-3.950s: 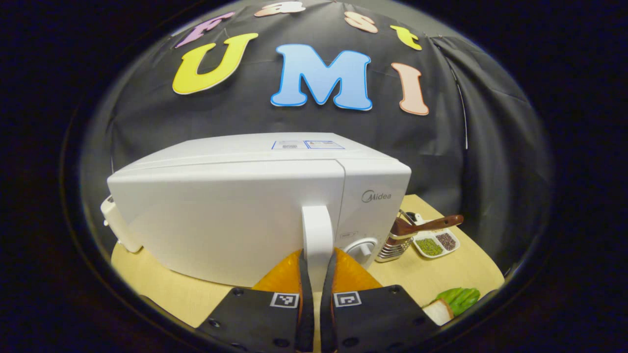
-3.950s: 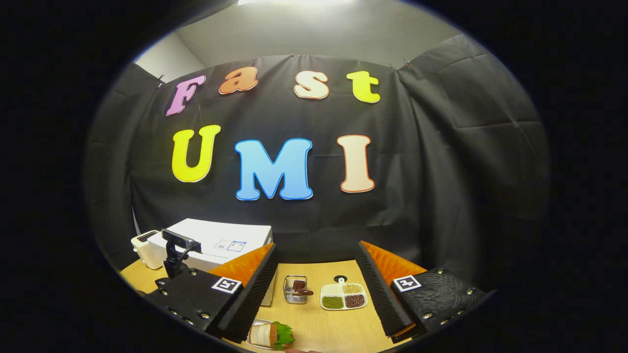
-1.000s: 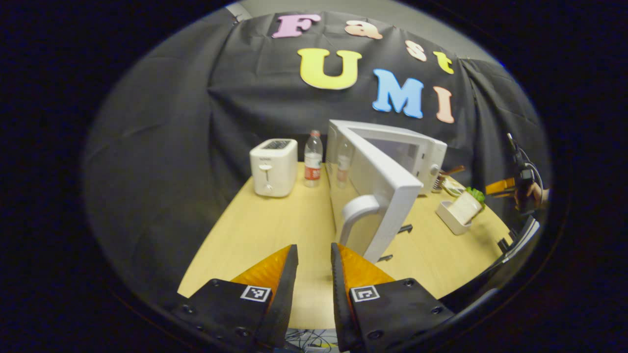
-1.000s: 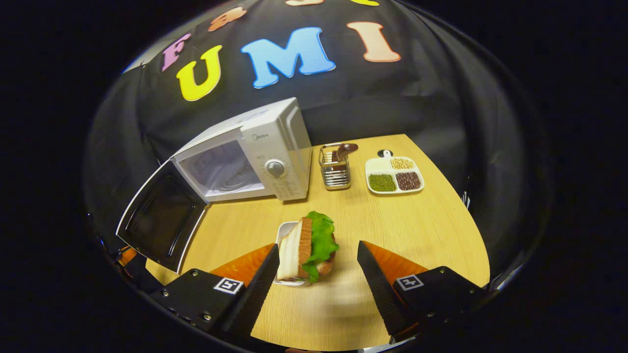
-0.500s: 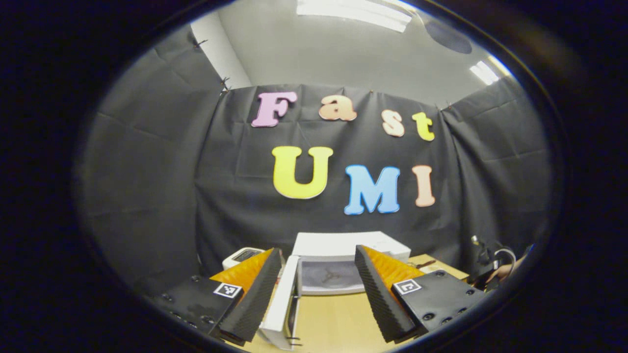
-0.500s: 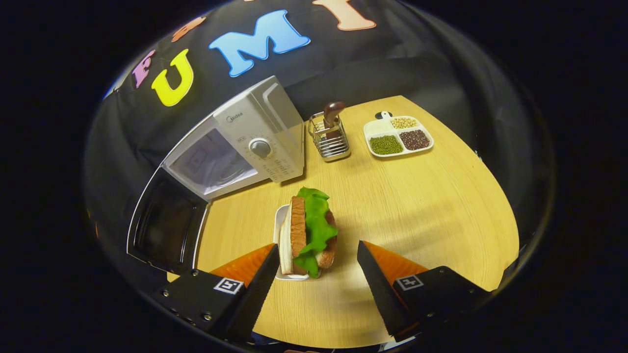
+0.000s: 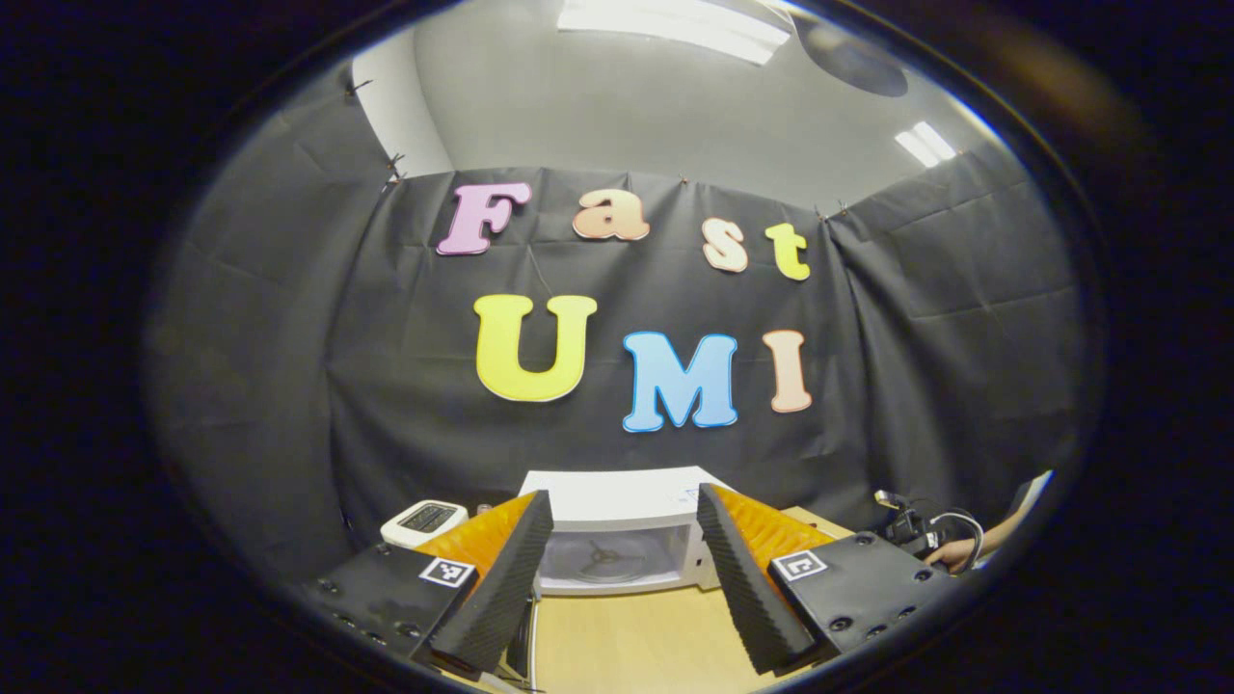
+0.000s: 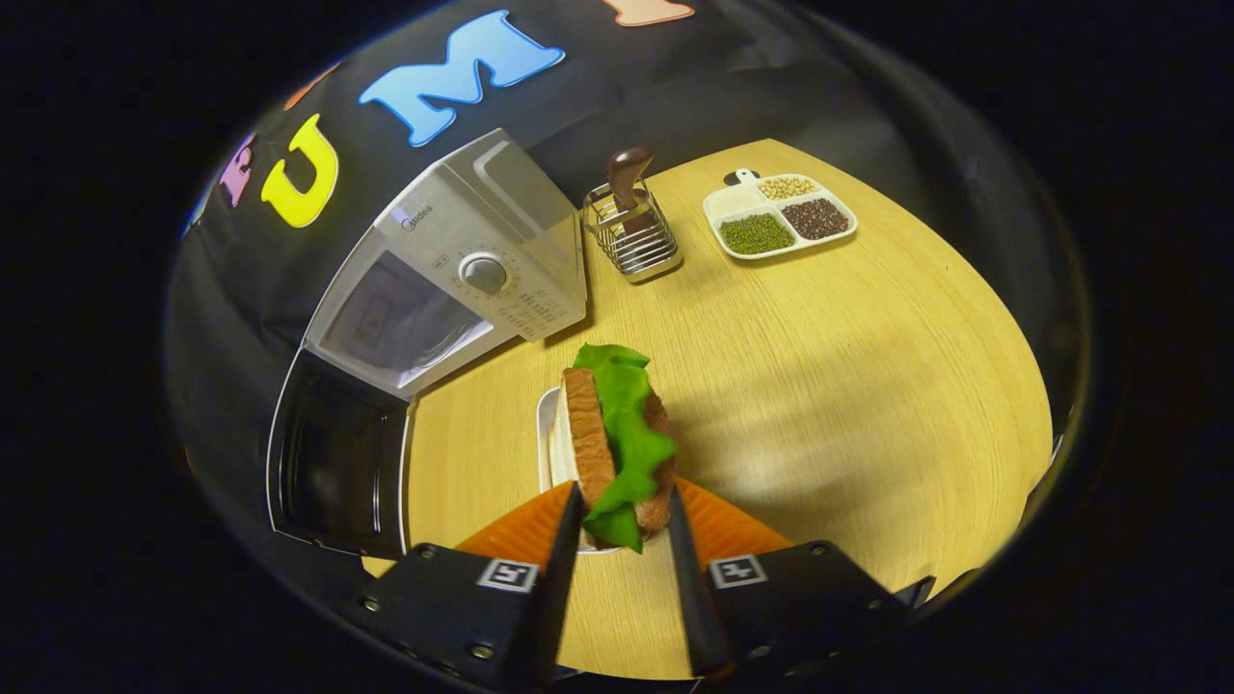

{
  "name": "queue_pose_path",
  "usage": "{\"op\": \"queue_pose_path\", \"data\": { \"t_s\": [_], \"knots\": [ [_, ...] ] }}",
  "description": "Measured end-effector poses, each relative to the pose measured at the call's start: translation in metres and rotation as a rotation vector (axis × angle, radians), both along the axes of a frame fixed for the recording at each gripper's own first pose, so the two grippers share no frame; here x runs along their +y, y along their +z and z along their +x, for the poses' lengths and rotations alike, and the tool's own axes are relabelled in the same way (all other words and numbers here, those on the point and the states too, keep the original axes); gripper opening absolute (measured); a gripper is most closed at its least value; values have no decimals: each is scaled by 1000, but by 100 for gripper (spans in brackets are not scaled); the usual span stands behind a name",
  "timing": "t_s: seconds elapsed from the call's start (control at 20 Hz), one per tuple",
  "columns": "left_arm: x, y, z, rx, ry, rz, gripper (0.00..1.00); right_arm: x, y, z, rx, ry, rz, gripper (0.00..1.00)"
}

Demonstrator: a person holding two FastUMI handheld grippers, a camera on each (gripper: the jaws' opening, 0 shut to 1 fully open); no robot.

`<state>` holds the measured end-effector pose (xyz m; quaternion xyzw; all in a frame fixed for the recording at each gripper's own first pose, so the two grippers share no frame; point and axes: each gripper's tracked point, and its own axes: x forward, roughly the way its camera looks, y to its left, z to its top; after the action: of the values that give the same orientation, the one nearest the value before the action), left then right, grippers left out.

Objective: Open the microwave oven with the left hand, put the food in, and close the microwave oven.

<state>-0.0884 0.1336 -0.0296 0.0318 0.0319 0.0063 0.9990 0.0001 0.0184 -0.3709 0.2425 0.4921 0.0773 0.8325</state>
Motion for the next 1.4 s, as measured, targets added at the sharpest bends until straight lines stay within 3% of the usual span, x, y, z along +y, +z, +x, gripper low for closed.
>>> {"op": "queue_pose_path", "data": {
  "t_s": [0.05,0.1,0.15,0.2,0.25,0.3,0.5,0.65,1.1,1.4],
  "knots": [
    [0,0,0,2,1,-3,96,0,1,1,1,1,12,47],
    [2,0,1,4,6,-6,96,2,3,1,0,18,19,31],
    [2,0,3,7,7,-12,100,0,3,2,5,22,12,30],
    [3,1,4,6,10,-15,92,4,4,1,-1,35,18,21],
    [5,3,4,4,15,-16,98,4,6,-1,-9,48,7,21],
    [5,3,4,5,20,-17,94,4,9,0,-20,53,-4,21],
    [2,5,3,6,24,-17,96,12,30,-3,-60,41,31,21],
    [-2,0,3,18,21,-20,97,28,54,-2,-85,19,139,21],
    [-8,19,5,-5,22,-41,97,97,132,15,-136,-90,628,21],
    [1,21,1,-2,48,-49,96,147,151,31,-167,-147,774,21]
  ]
}}
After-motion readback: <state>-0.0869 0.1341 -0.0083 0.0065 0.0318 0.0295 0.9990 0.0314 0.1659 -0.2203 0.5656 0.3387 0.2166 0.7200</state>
